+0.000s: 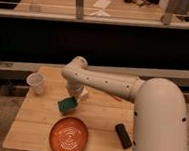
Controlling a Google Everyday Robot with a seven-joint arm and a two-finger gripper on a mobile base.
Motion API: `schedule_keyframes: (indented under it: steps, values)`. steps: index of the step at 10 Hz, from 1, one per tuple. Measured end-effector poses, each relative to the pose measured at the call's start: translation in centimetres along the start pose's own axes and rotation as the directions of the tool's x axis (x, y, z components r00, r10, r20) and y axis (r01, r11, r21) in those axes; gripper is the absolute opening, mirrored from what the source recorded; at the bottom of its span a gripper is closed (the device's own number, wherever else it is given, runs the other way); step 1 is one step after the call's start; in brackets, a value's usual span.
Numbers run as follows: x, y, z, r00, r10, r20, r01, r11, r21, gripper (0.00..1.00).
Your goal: Wipe the white sponge on the table
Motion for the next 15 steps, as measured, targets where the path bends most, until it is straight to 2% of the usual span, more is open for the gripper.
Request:
schedule_keyframes:
  steps: [15]
  values:
    - [-0.19,-0.23,-0.10,1.000,-0.027,0.006,0.027,1.000,0.007,0.04]
